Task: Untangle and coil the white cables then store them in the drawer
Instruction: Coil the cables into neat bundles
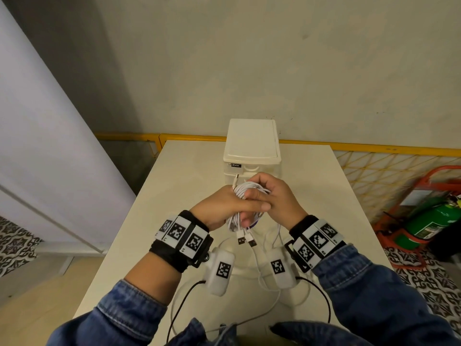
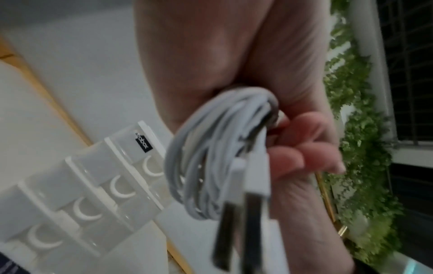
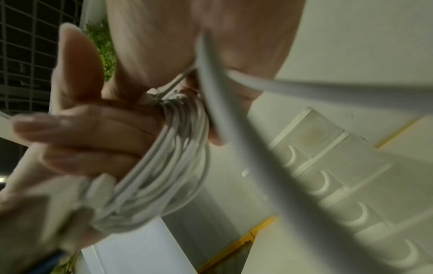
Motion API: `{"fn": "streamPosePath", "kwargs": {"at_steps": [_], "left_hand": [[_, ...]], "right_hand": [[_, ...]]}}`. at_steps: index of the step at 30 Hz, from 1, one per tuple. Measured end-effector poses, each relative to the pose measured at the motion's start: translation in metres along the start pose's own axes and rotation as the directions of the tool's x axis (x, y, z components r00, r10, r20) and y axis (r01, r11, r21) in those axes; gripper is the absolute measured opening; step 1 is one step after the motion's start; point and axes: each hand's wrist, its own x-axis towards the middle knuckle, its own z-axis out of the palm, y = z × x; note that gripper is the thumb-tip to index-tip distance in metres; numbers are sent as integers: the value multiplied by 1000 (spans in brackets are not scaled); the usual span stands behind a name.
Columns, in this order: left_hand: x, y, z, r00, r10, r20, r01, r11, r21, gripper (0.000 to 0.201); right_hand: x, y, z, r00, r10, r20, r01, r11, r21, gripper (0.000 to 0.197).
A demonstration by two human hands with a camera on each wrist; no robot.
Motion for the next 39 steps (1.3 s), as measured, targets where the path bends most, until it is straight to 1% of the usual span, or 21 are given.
{"fn": "streamPosePath", "kwargs": {"at_steps": [2, 4, 8, 10, 12, 13, 16, 19, 21, 22, 23, 25, 26, 28, 31, 34, 35, 36, 37, 39], "left_hand": [[2, -1, 2, 1000, -5, -27, 2, 995, -99, 35], [4, -2, 1, 1000, -15, -1, 15, 984, -175, 38], [3, -3, -2, 995, -34, 92, 51, 982, -181, 43], [3, -6, -5, 990, -30, 139, 56, 981, -188, 47], [1, -5, -9, 982, -15, 187, 54, 977, -208, 55], [0, -5, -11, 978, -13, 206, 62, 972, -228, 56], [-3, 2, -19, 967, -23, 252, 92, 959, -269, 47], [-5, 7, -22, 952, -115, 283, 189, 950, -249, 36], [-6, 8, -20, 936, -179, 302, 253, 941, -224, 36], [-7, 9, -19, 934, -177, 312, 259, 934, -247, 36], [-7, 9, -18, 936, -147, 319, 248, 920, -303, 36], [-6, 12, -20, 949, -37, 312, 188, 862, -471, 33], [-5, 14, -22, 955, 23, 297, 154, 817, -556, 31], [-2, 18, -25, 964, 101, 245, 99, 720, -686, 32], [1, 18, -28, 983, 144, 117, 8, 595, -804, 39], [-1, 13, -37, 970, 241, -15, -109, 384, -917, 44], [-1, 12, -41, 965, 248, -79, -160, 323, -933, 45], [-1, 12, -45, 958, 238, -163, -230, 288, -930, 45], [-1, 11, -46, 943, 218, -251, -306, 275, -911, 43], [0, 12, -47, 901, 193, -388, -430, 282, -858, 38]], "right_hand": [[0, 4, -1, 998, -50, -42, 48, 998, -48, 17], [0, 7, -5, 995, -86, -48, 81, 992, -98, 20], [-8, 9, -7, 985, -171, 3, 167, 959, -227, 36], [-11, 9, -7, 988, -155, 18, 155, 962, -226, 34], [-10, 9, -10, 987, -154, 36, 158, 952, -261, 28], [-9, 9, -12, 985, -167, 34, 170, 942, -288, 27], [-7, 6, -21, 978, -203, 47, 207, 923, -325, 24], [-2, 9, -31, 969, -239, 55, 241, 879, -412, 17], [-1, 14, -39, 966, -257, 13, 231, 845, -482, 22], [0, 17, -43, 966, -258, -15, 218, 845, -488, 24], [-1, 21, -44, 966, -253, -46, 200, 855, -479, 27], [-6, 29, -43, 970, -225, -93, 161, 881, -444, 37], [-10, 33, -40, 975, -201, -97, 141, 892, -430, 39], [-18, 42, -34, 987, -136, -84, 93, 914, -395, 34], [-24, 58, -29, 997, -7, -78, -19, 944, -328, 23], [-29, 69, -29, 982, 183, -45, -188, 956, -223, 22], [-32, 70, -28, 975, 221, -26, -222, 956, -193, 22], [-35, 70, -26, 971, 240, -10, -238, 956, -169, 21], [-36, 70, -23, 969, 246, 4, -243, 958, -151, 20], [-36, 69, -16, 967, 252, 33, -247, 962, -116, 19]]}}
